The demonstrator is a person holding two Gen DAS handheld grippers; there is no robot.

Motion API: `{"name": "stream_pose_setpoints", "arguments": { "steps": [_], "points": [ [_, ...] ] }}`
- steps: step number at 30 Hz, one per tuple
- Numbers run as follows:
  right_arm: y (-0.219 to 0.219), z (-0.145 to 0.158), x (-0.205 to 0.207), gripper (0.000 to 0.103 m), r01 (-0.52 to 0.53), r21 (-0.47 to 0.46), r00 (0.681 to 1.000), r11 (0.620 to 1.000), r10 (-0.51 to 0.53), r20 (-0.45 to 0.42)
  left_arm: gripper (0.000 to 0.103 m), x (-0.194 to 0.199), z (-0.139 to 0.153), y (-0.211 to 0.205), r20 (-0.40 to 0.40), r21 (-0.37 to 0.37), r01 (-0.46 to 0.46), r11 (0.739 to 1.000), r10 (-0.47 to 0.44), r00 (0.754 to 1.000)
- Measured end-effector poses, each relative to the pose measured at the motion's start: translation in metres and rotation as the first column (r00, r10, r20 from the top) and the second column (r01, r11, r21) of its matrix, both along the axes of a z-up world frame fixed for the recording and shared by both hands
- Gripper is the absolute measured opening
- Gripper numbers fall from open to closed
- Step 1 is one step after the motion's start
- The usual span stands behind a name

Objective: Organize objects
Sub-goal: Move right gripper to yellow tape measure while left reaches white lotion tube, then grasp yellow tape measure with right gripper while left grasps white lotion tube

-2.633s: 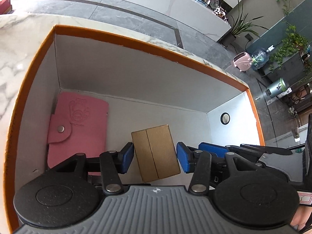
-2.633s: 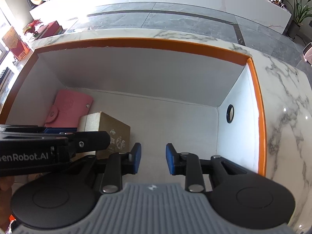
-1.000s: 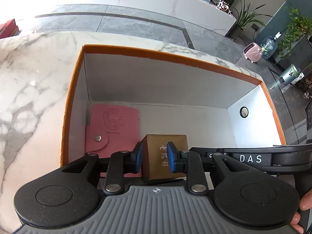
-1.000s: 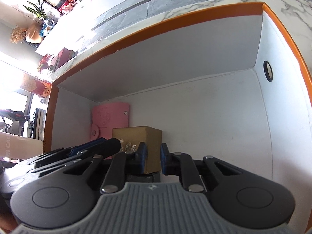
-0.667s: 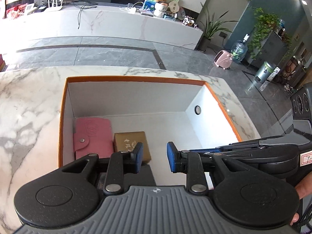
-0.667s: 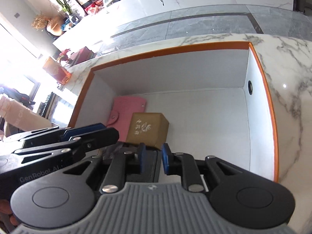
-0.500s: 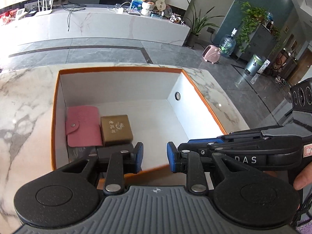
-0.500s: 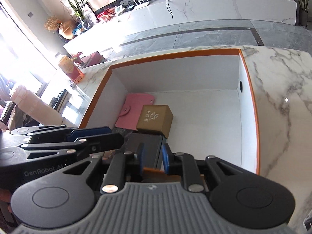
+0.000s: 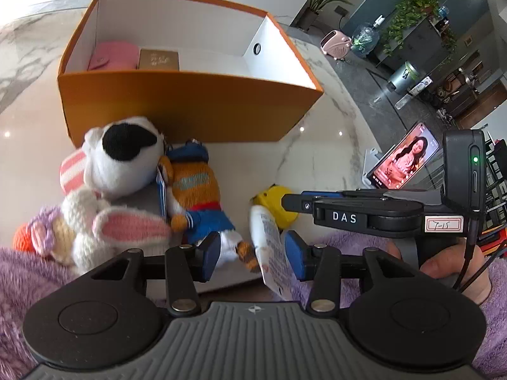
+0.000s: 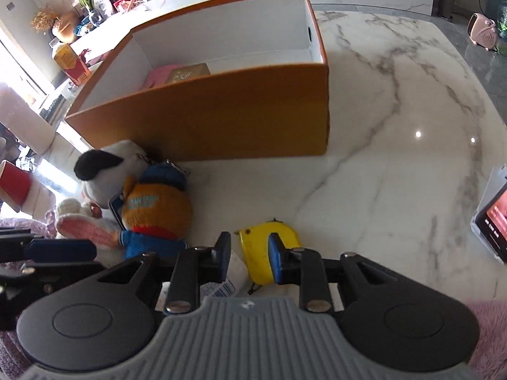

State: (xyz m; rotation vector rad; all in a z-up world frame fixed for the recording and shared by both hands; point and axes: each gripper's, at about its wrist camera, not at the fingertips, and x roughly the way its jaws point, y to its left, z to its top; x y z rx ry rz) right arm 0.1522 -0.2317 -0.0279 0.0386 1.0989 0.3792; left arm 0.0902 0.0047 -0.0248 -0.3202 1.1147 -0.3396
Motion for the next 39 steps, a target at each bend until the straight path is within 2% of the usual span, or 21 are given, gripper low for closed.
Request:
{"name": "stream_pose_setpoints", "arguments": {
  "steps": [3, 9, 11, 14, 15, 17, 19, 26, 32, 34, 39],
  "points": [
    [-0.001, -0.007, -0.010, 0.035, -0.004, -0.032, 1.000, 0.999, 0.005, 0.020, 0.068, -0.008, -0.010, 0.000, -0.046, -0.008, -0.042, 0.999, 0.042, 0.998],
    [0.001, -0.016, -0.017, 0.040, -0.019, -0.062, 0.999, 0.998, 0.021, 0.034, 0.069, -0.011, -0.037, -0.007, -0.143, -0.071, -0.112, 0.991, 0.101, 0.985],
    [0.002, -0.017, -0.019, 0.043, -0.024, -0.065, 0.999, 0.998, 0.027, 0.038, 0.064, -0.012, -0.041, -0.010, -0.154, -0.093, -0.134, 0.987, 0.119, 0.981],
    [0.003, -0.018, -0.021, 0.044, -0.031, -0.077, 0.998, 0.997, 0.035, 0.046, 0.049, -0.007, -0.043, -0.016, -0.146, -0.076, -0.137, 0.988, 0.125, 0.981],
    [0.003, -0.019, -0.021, 0.044, -0.031, -0.079, 0.998, 0.996, 0.035, 0.047, 0.036, -0.005, -0.043, -0.018, -0.142, -0.065, -0.133, 0.989, 0.123, 0.982],
    [0.002, -0.020, -0.020, 0.044, -0.029, -0.079, 0.999, 0.996, 0.033, 0.044, 0.028, -0.006, -0.044, -0.022, -0.135, -0.060, -0.126, 0.990, 0.117, 0.984],
    [0.002, -0.021, -0.020, 0.044, -0.028, -0.079, 0.999, 0.996, 0.031, 0.040, 0.013, -0.004, -0.043, -0.025, -0.127, -0.059, -0.108, 0.992, 0.100, 0.987],
    [0.004, -0.025, -0.016, 0.048, -0.043, -0.083, 0.998, 0.996, 0.046, 0.038, 0.009, 0.000, -0.024, -0.031, -0.016, 0.000, -0.063, 0.998, 0.063, 0.998],
    [0.011, -0.024, -0.012, 0.054, -0.079, -0.107, 0.994, 0.991, 0.086, 0.061, 0.008, 0.016, -0.003, -0.035, 0.064, 0.090, -0.039, 0.995, 0.033, 0.997],
    [0.013, -0.023, -0.011, 0.061, -0.096, -0.115, 0.992, 0.989, 0.104, 0.071, 0.008, 0.022, -0.002, -0.036, 0.069, 0.108, -0.026, 0.994, 0.019, 0.997],
    [0.014, -0.028, -0.007, 0.063, -0.120, -0.129, 0.989, 0.984, 0.130, 0.068, 0.008, 0.029, -0.003, -0.036, 0.080, 0.117, -0.021, 0.993, 0.012, 0.997]
  ]
}}
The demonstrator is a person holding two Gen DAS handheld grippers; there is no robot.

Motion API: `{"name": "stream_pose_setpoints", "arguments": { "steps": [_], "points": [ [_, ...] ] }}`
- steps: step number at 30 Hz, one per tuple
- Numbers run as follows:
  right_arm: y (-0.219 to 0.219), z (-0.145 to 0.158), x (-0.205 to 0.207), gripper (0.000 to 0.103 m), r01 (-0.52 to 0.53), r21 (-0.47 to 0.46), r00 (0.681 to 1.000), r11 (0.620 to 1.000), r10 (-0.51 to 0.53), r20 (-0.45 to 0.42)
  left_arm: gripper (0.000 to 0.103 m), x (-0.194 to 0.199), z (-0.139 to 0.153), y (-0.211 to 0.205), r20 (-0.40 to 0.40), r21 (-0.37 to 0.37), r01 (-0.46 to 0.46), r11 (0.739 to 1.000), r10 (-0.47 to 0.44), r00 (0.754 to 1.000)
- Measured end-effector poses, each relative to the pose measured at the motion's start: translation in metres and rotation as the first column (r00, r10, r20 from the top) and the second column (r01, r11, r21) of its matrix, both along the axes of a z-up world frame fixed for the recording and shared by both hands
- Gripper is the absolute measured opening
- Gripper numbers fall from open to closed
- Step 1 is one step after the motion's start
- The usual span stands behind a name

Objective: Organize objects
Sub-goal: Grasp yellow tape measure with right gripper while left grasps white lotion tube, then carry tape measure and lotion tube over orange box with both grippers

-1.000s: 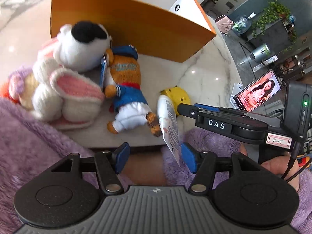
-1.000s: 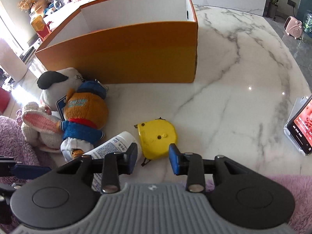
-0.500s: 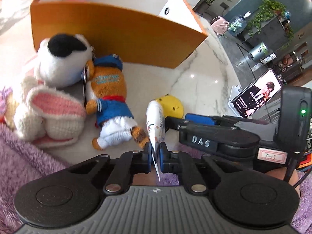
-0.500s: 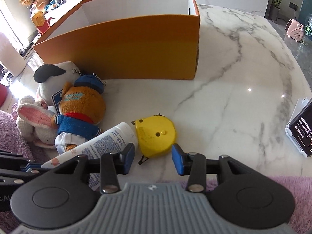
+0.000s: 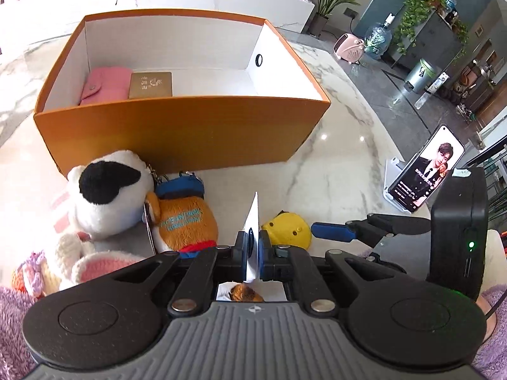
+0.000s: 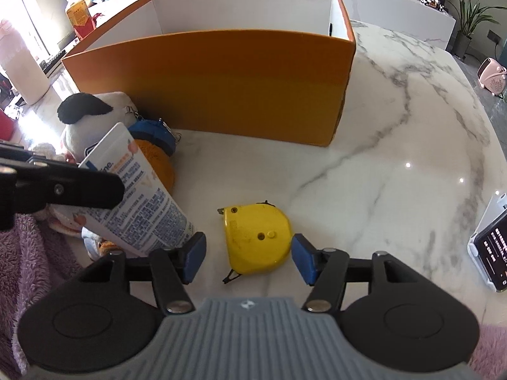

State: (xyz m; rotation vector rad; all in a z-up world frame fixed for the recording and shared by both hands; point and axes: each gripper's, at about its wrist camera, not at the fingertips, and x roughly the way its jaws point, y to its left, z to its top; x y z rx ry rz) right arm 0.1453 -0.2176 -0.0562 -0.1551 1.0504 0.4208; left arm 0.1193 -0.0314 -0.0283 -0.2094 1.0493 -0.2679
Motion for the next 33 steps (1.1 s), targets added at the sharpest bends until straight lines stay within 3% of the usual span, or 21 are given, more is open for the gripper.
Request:
{"name": "stream_pose_setpoints", "arguments": {
  "steps": [16, 20, 26, 33],
  "points": [
    [0.003, -0.015, 0.017, 0.063, -0.005, -0.029, 1.000, 1.000, 0.005, -0.012, 0.009, 0.006, 0.001, 0.001, -0.010, -0.015, 0.045, 0.999, -0.045, 0.999],
    [0.004, -0.015, 0.016, 0.054, -0.019, -0.038, 1.000, 0.999, 0.019, 0.001, 0.014, 0.006, -0.005, -0.005, -0.028, -0.010, 0.062, 0.998, -0.062, 0.998],
    [0.004, -0.015, 0.014, 0.054, -0.022, -0.042, 1.000, 0.999, 0.023, 0.011, 0.012, 0.003, -0.005, -0.009, -0.003, 0.017, 0.059, 0.998, -0.058, 0.998],
    [-0.002, -0.003, 0.012, 0.053, -0.005, -0.026, 1.000, 1.000, 0.005, 0.022, 0.012, -0.002, 0.009, -0.003, 0.044, -0.005, 0.053, 0.999, -0.053, 0.998]
  ]
}}
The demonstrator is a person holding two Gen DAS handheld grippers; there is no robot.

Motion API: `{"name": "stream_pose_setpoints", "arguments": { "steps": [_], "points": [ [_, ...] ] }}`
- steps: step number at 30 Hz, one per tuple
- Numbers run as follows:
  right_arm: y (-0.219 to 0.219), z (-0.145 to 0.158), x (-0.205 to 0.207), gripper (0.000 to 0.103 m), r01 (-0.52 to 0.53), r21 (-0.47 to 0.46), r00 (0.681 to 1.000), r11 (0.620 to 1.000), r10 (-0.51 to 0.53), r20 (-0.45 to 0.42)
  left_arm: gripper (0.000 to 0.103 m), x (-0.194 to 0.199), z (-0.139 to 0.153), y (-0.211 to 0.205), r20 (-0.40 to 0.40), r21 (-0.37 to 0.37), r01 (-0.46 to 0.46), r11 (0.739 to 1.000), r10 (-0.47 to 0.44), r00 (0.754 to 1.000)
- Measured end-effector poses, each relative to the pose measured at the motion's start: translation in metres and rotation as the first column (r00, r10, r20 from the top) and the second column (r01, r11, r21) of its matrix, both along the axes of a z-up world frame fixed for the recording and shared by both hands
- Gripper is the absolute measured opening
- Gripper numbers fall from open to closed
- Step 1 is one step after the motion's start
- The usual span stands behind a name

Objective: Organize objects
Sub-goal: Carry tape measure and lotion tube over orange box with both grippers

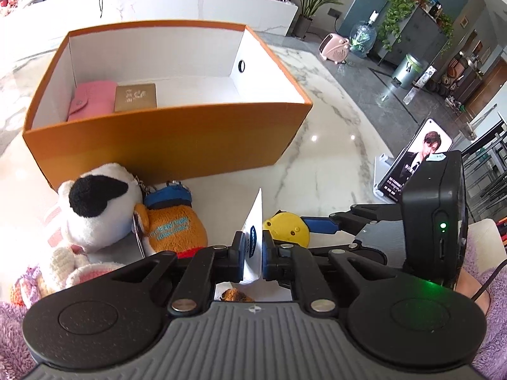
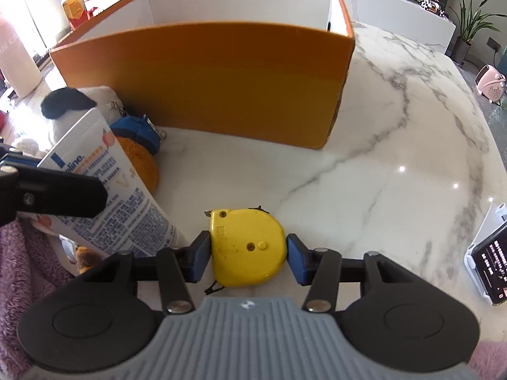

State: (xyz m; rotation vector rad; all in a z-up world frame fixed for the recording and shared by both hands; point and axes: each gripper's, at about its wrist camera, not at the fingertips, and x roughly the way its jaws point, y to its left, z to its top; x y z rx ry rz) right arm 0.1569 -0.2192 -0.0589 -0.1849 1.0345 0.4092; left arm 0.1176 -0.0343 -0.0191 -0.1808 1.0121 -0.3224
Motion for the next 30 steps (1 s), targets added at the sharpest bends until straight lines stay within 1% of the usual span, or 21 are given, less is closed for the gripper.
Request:
{"name": "stream_pose_setpoints", "arguments": {
  "steps": [5, 9, 14, 17, 21, 24, 27, 30],
  "points": [
    [-0.006, 0.026, -0.002, 0.053, 0.006, 0.053, 0.999, 0.999, -0.008, 0.036, 0.011, -0.003, 0.022, 0.010, 0.049, -0.027, -0.005, 1.000, 0.006, 0.999],
    [-0.005, 0.059, 0.000, 0.053, -0.007, 0.104, 0.996, 0.995, -0.003, 0.094, 0.011, 0.001, 0.047, 0.021, 0.104, -0.036, -0.009, 0.999, 0.012, 0.994],
    [0.007, 0.105, 0.005, 0.053, -0.036, 0.167, 0.985, 0.985, 0.007, 0.170, 0.011, 0.011, 0.077, 0.035, 0.176, -0.035, -0.023, 0.999, 0.029, 0.984],
    [0.019, 0.122, 0.016, 0.053, -0.056, 0.185, 0.981, 0.981, 0.019, 0.195, 0.011, 0.020, 0.090, 0.044, 0.207, -0.032, -0.033, 0.999, 0.039, 0.978],
    [0.038, 0.131, 0.033, 0.053, -0.076, 0.194, 0.974, 0.978, 0.032, 0.223, 0.011, 0.037, 0.097, 0.058, 0.234, -0.013, -0.065, 0.998, 0.067, 0.970],
    [0.050, 0.135, 0.052, 0.053, -0.075, 0.215, 0.976, 0.974, 0.028, 0.215, 0.011, 0.053, 0.096, 0.070, 0.236, 0.001, -0.094, 0.996, 0.091, 0.968],
    [0.064, 0.130, 0.073, 0.053, -0.071, 0.216, 0.979, 0.974, 0.026, 0.202, 0.011, 0.070, 0.092, 0.080, 0.229, 0.024, -0.122, 0.992, 0.113, 0.967],
    [0.077, 0.121, 0.095, 0.053, -0.049, 0.209, 0.985, 0.977, 0.013, 0.171, 0.011, 0.084, 0.087, 0.088, 0.226, 0.049, -0.139, 0.989, 0.125, 0.966]
  ]
}}
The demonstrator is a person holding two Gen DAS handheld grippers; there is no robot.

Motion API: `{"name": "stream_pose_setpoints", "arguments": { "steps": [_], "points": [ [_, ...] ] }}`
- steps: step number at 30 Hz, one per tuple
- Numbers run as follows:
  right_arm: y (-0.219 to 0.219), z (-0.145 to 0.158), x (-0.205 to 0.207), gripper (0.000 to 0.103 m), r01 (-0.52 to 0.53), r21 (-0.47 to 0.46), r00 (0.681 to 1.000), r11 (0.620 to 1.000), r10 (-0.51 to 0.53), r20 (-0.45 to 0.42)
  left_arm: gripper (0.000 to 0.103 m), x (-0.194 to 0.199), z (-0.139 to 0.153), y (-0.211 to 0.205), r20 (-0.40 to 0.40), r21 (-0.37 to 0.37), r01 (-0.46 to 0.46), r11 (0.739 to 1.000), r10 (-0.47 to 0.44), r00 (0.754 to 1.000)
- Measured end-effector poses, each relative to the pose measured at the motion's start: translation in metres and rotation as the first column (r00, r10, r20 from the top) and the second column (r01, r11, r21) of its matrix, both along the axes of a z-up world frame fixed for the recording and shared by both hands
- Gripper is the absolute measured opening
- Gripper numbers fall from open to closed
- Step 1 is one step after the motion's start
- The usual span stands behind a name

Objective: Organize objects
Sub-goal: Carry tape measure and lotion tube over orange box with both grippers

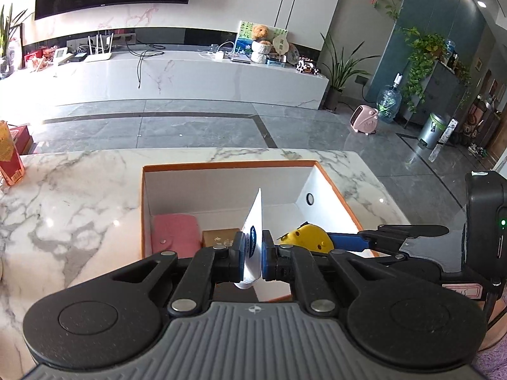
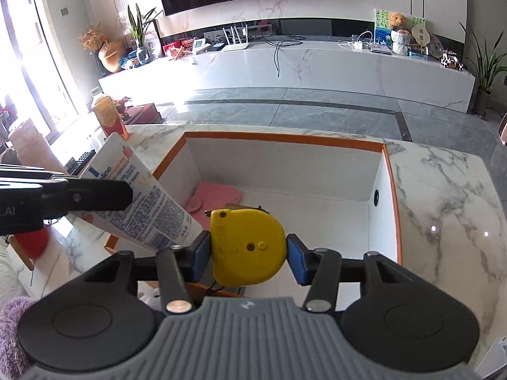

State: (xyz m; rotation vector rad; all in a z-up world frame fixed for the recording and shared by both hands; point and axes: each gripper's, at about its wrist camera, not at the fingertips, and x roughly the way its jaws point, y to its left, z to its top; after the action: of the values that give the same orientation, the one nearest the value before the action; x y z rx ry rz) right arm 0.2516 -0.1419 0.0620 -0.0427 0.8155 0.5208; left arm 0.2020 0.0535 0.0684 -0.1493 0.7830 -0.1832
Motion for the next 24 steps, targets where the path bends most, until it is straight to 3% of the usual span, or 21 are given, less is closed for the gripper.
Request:
{"name": "stream_pose_setpoints", "arguments": {
  "steps": [8, 17, 24],
  "points": [
    [0.028, -0.028, 0.061, 0.053, -0.001, -0.025, 0.994, 1.000, -0.001, -0.106, 0.011, 0.035, -0.012, 0.018, -0.015, 0.045, -0.018, 0.999, 0.019, 1.000],
    [0.045, -0.051, 0.125, 0.053, -0.074, -0.068, 0.978, 0.995, 0.059, -0.200, 0.011, 0.077, -0.028, 0.028, -0.036, 0.134, 0.039, 0.990, -0.035, 0.999],
    [0.060, -0.073, 0.162, 0.053, 0.016, -0.001, 0.962, 1.000, -0.016, -0.273, 0.011, 0.101, -0.043, 0.024, -0.047, 0.226, 0.091, 0.970, -0.082, 0.995]
  ]
}}
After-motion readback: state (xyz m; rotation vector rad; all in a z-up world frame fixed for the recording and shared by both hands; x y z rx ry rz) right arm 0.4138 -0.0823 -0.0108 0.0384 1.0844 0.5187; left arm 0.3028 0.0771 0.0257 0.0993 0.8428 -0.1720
